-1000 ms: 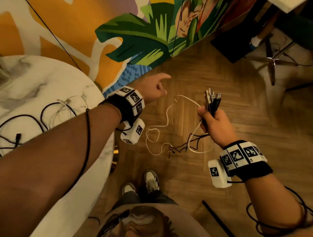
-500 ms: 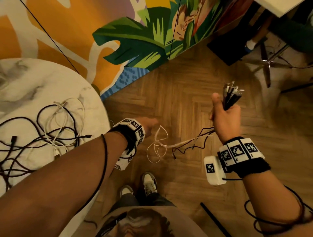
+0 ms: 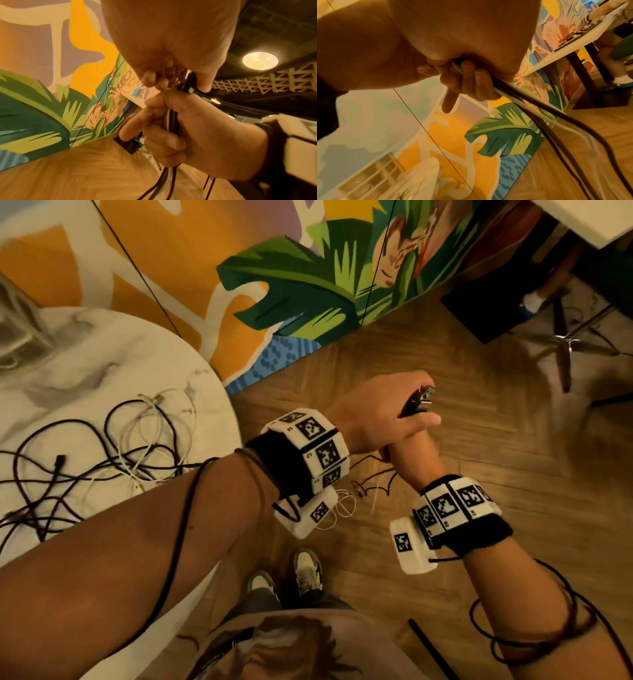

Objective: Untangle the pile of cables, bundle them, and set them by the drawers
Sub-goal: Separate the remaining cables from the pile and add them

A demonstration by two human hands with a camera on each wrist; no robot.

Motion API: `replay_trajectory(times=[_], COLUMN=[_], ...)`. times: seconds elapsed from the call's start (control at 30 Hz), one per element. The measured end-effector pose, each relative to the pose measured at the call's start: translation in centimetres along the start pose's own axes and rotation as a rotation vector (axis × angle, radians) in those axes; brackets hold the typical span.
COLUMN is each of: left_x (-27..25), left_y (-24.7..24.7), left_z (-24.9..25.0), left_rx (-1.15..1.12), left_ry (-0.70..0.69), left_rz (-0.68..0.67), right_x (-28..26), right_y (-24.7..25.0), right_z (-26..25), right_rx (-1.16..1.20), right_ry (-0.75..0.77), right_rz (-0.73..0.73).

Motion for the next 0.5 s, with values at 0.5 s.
replay_trajectory(times=[0.5], left_x=[-5.1], left_y=[4.3], left_z=[0.0], left_rx=[0.190], left_ry=[-0.100], left_rz=[0.279], right_x=[0.1], right_y=[-5.6], right_z=[0.4], right_rx=[0.164], right_ry=[-0.191], right_rz=[-0.162])
Point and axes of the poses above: each hand's wrist, its own x-axis towards the middle knuckle, its own y-axis out of the back of the hand, z = x × y, the point moved 10 cm from there along x, towards the middle knuckle, and after that the axes turned 10 degrees about x, right-handed, at the moved point
